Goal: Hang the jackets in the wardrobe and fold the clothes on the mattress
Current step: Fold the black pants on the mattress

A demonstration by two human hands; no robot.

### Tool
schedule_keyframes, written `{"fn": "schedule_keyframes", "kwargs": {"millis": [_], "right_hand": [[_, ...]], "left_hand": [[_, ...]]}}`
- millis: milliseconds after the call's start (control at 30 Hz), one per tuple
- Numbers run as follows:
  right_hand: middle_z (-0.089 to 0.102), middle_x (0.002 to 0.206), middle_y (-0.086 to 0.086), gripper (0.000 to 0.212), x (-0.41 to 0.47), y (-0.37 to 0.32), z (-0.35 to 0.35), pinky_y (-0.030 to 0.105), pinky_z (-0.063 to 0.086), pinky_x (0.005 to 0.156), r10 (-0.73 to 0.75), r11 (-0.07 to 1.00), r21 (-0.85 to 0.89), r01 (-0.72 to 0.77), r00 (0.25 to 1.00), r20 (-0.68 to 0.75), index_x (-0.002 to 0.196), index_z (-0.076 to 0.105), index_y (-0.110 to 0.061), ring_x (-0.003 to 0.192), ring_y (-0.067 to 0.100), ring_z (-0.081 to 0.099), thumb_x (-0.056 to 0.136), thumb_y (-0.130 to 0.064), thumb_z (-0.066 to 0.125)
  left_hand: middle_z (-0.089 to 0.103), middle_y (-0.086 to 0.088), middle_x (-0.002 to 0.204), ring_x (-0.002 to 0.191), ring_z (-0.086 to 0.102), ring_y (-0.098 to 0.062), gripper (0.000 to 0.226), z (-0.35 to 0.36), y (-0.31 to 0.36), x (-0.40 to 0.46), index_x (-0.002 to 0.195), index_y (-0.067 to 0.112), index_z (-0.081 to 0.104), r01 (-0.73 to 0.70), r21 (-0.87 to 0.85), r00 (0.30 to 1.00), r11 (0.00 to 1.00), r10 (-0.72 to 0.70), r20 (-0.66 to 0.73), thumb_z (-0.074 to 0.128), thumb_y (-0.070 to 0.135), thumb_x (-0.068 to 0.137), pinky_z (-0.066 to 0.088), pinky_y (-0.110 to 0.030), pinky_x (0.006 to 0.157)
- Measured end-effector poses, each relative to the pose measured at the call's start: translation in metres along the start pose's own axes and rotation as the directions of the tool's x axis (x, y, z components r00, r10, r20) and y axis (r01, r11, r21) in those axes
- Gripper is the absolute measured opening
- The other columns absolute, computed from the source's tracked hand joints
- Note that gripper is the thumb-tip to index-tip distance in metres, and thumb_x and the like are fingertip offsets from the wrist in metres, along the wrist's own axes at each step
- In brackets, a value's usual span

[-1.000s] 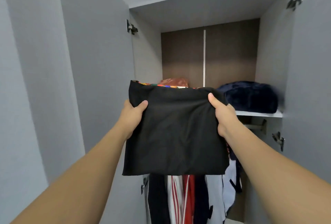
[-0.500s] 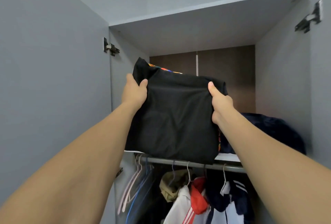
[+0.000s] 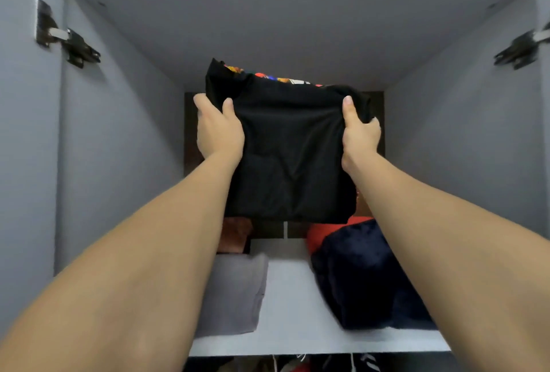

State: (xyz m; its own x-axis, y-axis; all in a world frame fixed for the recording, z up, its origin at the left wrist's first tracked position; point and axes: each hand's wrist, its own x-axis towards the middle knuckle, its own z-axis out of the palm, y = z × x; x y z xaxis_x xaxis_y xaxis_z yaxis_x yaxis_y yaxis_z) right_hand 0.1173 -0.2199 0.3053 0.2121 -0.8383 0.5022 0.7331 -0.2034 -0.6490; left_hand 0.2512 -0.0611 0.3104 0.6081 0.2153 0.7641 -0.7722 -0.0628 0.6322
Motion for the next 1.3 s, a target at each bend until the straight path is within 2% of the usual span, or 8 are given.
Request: {"fn": "schedule_keyframes", "kwargs": {"millis": [300,533,733,1000,1100,1167,1233,1300], "right_hand": [[0.066,0.106,-0.011,0.048,0.145,0.028,-0.04,0.037,0.049,0.095,-0.322,0.88,-0.389,0.273,0.944,-0.066,0.106,0.055,-0.029,0.1,0.017,0.062,0.077,-0.066,0.066],[0.057,0.132,0.006,0.072,0.242,0.061,-0.09,0.043,0.045,0.099,-0.276,0.686,-0.714,0.141,0.958,-0.076,0.136,0.045,-0.016,0.119,0.032,0.055,0.085,-0.064,0.059],[0.054,0.135,0.019,0.073,0.291,0.123,-0.139,0.045,0.046,0.098,-0.043,0.479,-0.871,-0.107,0.988,-0.145,0.135,0.044,-0.003,0.12,0.039,0.054,0.087,-0.054,0.064],[0.032,0.146,0.016,0.052,0.279,0.228,-0.19,0.044,0.037,0.105,0.192,-0.387,-0.889,0.244,0.964,0.181,0.147,0.022,-0.002,0.131,0.036,0.04,0.1,-0.018,0.036],[0.033,0.147,0.018,0.053,0.281,0.232,-0.194,0.043,0.034,0.108,0.256,-0.458,-0.847,0.27,0.952,0.165,0.146,0.024,0.002,0.132,0.035,0.037,0.098,-0.016,0.036],[0.03,0.15,0.019,0.057,0.284,0.233,-0.196,0.043,0.03,0.11,0.26,-0.493,-0.82,0.29,0.949,0.179,0.149,0.019,0.003,0.135,0.035,0.033,0.098,-0.018,0.035],[0.024,0.155,0.019,0.063,0.286,0.235,-0.199,0.043,0.023,0.115,0.28,-0.513,-0.806,0.295,0.945,0.167,0.152,0.011,0.004,0.14,0.036,0.025,0.098,-0.021,0.033],[0.02,0.158,0.018,0.066,0.287,0.236,-0.201,0.042,0.016,0.118,0.309,-0.545,-0.783,0.3,0.94,0.145,0.152,0.008,0.004,0.143,0.035,0.018,0.098,-0.024,0.032]], "left_hand": [[0.06,-0.021,0.118,0.107,0.058,-0.042,0.04,0.152,-0.022,-0.016,0.129,0.006,0.033,0.08,-0.097,0.994,0.992,-0.071,0.087,0.039,0.037,0.104,0.04,-0.043,0.082],[0.058,-0.02,0.124,0.114,0.055,-0.042,0.042,0.261,-0.047,-0.032,0.129,0.004,0.034,0.086,0.178,0.932,0.98,-0.142,0.332,0.037,0.038,0.105,0.036,-0.041,0.078],[0.052,-0.018,0.139,0.125,0.051,-0.036,0.051,0.345,-0.097,-0.055,0.14,0.002,0.039,0.2,0.448,0.71,0.871,-0.444,0.546,0.048,0.031,0.1,0.043,-0.041,0.097],[0.046,-0.007,0.149,0.133,0.048,-0.029,0.063,0.381,-0.175,-0.111,0.145,0.011,0.043,-0.178,0.778,0.456,0.602,-0.65,0.608,0.05,0.032,0.086,0.044,-0.042,0.101],[0.038,-0.009,0.145,0.129,0.044,-0.033,0.062,0.375,-0.166,-0.117,0.146,0.012,0.033,-0.273,0.793,0.645,0.545,-0.508,0.571,0.051,0.032,0.09,0.047,-0.05,0.09],[0.032,-0.009,0.143,0.127,0.037,-0.032,0.059,0.37,-0.157,-0.124,0.145,0.017,0.028,-0.479,0.676,0.77,0.56,-0.102,0.63,0.048,0.032,0.091,0.039,-0.049,0.096],[0.034,-0.006,0.144,0.128,0.034,-0.029,0.05,0.376,-0.162,-0.135,0.143,0.023,0.033,-0.648,0.424,0.67,0.633,0.208,0.713,0.042,0.035,0.095,0.031,-0.045,0.103],[0.032,-0.001,0.151,0.137,0.028,-0.026,0.046,0.382,-0.169,-0.141,0.146,0.03,0.034,-0.656,0.267,0.526,0.706,0.174,0.833,0.033,0.041,0.101,0.02,-0.043,0.113]]}}
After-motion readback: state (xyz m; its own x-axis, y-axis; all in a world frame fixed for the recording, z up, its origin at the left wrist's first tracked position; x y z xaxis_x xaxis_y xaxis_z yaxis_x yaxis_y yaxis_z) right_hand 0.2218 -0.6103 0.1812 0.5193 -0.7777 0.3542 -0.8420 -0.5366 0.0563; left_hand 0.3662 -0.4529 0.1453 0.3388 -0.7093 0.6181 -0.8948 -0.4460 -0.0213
